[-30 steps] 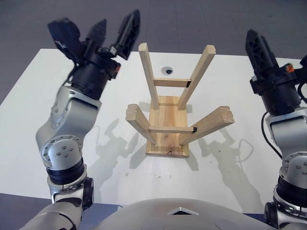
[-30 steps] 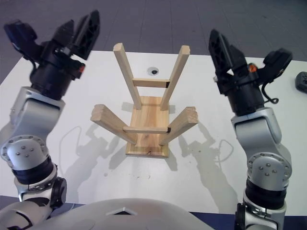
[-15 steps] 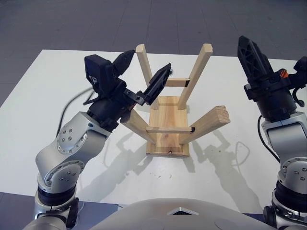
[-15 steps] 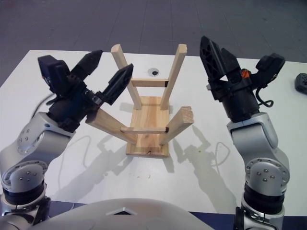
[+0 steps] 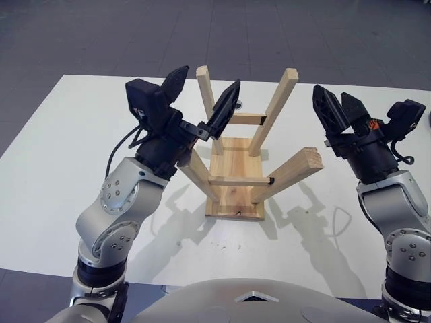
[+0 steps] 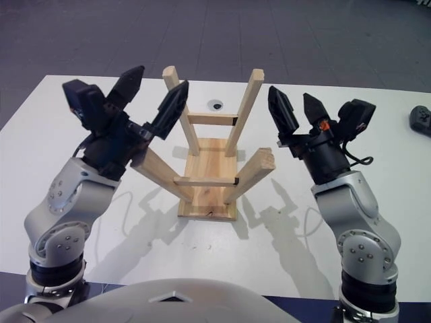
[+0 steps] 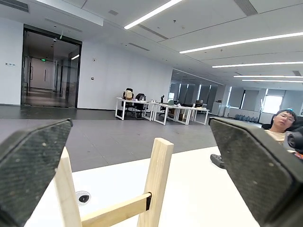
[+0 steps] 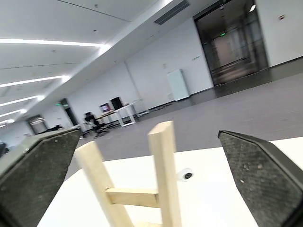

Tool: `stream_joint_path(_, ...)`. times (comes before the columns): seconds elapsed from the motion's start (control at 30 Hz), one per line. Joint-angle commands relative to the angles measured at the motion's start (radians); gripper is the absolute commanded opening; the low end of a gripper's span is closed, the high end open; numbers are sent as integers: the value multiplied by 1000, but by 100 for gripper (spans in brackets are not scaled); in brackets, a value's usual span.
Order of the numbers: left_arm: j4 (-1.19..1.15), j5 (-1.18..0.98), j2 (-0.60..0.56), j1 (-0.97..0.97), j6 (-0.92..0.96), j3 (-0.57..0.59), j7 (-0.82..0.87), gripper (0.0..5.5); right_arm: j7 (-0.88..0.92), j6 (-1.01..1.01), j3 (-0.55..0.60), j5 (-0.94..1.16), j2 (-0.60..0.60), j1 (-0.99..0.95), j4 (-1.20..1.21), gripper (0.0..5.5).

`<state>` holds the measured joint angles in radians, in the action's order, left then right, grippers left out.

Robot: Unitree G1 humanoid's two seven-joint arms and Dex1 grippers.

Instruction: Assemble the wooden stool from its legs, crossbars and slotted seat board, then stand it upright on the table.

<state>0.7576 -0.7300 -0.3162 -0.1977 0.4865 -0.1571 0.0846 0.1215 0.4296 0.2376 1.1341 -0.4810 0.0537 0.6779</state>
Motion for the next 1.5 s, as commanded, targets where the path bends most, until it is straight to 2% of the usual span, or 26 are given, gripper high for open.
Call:
stream_joint_path(0.03, -67, 32, 26, -3, 95, -26, 19, 539, 9, 46, 10, -134, -34, 50, -54, 540)
stream_joint_path(0.23, -31, -14, 21, -74, 136, 116, 41, 539, -163, 290, -76, -195, -239, 286, 26, 540)
stream_joint_path(0.37, -12, -80, -26, -105, 178, 248, 39, 539, -264, 372, -98, -223, -321, 353, 82, 540)
stream_joint_path(0.5, -37, -80, -45, -130, 191, 313, 49, 539, -341, 396, -177, -189, -299, 275, 126, 540)
stream_joint_path(0.6, -69, -39, -64, -122, 191, 374, 69, 539, -369, 379, -220, -209, -242, 146, 70, 540)
stream_joint_path(0.7, -134, -23, -86, -140, 191, 404, 45, 539, -365, 366, -239, -237, -193, 99, 48, 540)
stream_joint_path(0.83, -133, -32, -61, -131, 205, 394, 45, 539, -373, 281, -388, -488, -178, 0, -33, 540)
stream_joint_path(1.03, -79, -22, -7, -107, 239, 317, 72, 539, -303, 161, -555, -803, -21, -242, -353, 540)
stream_joint_path(1.17, -107, -26, -10, -140, 258, 303, 44, 539, -295, 164, -531, -847, 39, -253, -373, 540)
stream_joint_path(1.4, -117, -29, 8, -223, 279, 278, 29, 539, -371, 255, -475, -787, 14, -64, -164, 540)
stream_joint_path(1.5, -117, -7, 20, -308, 269, 232, 11, 539, -366, 274, -423, -758, 31, 15, -82, 540)
